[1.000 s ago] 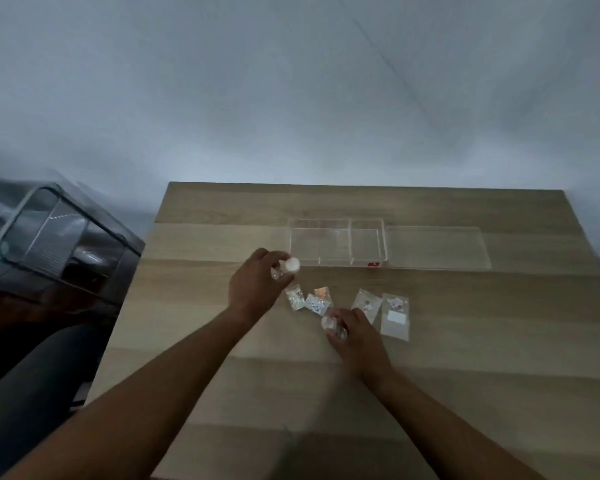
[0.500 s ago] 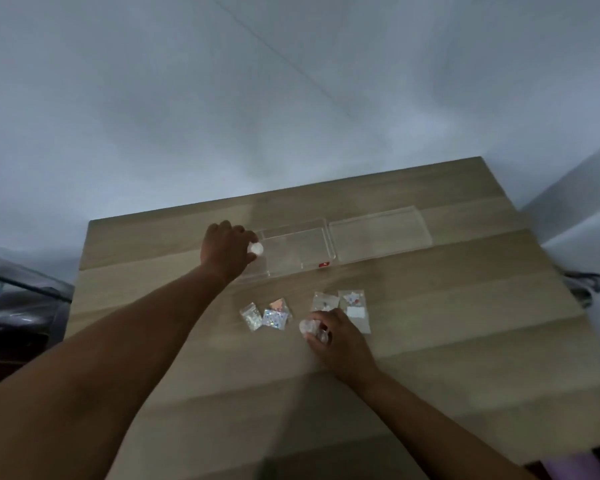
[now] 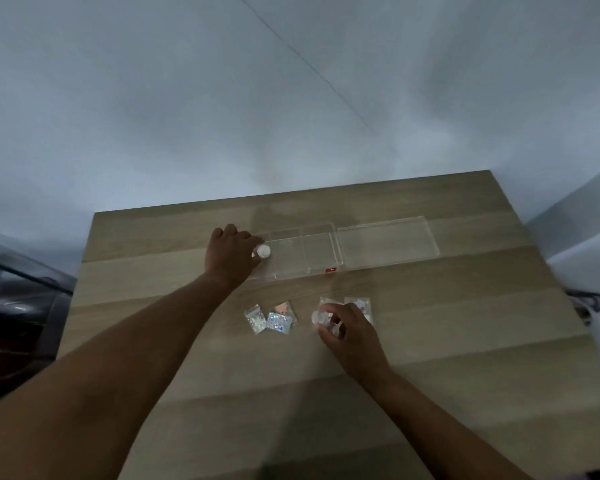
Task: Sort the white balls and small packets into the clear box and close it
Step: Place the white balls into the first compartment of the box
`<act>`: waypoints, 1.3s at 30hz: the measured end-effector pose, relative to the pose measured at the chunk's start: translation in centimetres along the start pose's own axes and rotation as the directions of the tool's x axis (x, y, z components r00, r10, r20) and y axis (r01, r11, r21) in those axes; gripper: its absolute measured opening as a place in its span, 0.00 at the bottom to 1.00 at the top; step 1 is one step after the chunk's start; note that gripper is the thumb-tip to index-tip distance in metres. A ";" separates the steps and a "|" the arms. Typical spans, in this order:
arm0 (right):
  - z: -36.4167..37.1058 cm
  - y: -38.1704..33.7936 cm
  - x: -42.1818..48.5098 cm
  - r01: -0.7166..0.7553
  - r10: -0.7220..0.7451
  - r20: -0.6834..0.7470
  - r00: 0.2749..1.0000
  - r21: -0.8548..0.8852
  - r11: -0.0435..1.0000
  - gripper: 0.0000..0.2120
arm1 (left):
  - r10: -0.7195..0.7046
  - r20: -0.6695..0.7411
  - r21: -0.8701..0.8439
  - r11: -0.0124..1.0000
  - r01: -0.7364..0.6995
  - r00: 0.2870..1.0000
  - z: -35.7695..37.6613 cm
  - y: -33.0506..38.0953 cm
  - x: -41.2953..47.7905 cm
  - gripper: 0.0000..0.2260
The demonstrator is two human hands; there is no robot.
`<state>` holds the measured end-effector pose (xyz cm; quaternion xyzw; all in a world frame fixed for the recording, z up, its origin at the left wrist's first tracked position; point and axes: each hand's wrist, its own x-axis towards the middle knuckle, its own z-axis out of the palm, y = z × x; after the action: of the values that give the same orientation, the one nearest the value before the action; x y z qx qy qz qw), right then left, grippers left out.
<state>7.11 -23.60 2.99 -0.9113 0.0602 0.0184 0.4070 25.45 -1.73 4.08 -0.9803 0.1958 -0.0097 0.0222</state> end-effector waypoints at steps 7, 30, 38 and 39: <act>-1.4 -3.3 4.3 0.125 -0.125 0.004 0.992 0.015 0.992 0.14 | -0.605 0.138 -0.705 0.496 0.507 0.784 -0.1 0.2 -3.5 0.14; 5.8 -9.9 18.1 0.649 -0.289 0.611 0.737 -0.522 0.554 0.16 | -0.549 0.567 -0.803 -0.199 0.562 0.615 1.5 0.1 -6.7 0.07; 6.6 -9.3 17.9 0.688 -0.387 0.572 0.723 -0.547 0.477 0.15 | -0.561 0.556 -0.795 -0.144 0.589 0.613 1.0 0.2 -6.5 0.07; 6.5 -9.3 17.9 0.679 -0.374 0.572 0.730 -0.545 0.492 0.15 | -0.561 0.556 -0.793 -0.139 0.593 0.613 0.9 0.2 -6.5 0.07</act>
<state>26.17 -14.28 4.03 -0.9433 -0.3199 0.0881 -0.0001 19.43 0.60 3.09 -0.7429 -0.2968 0.1168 -0.5885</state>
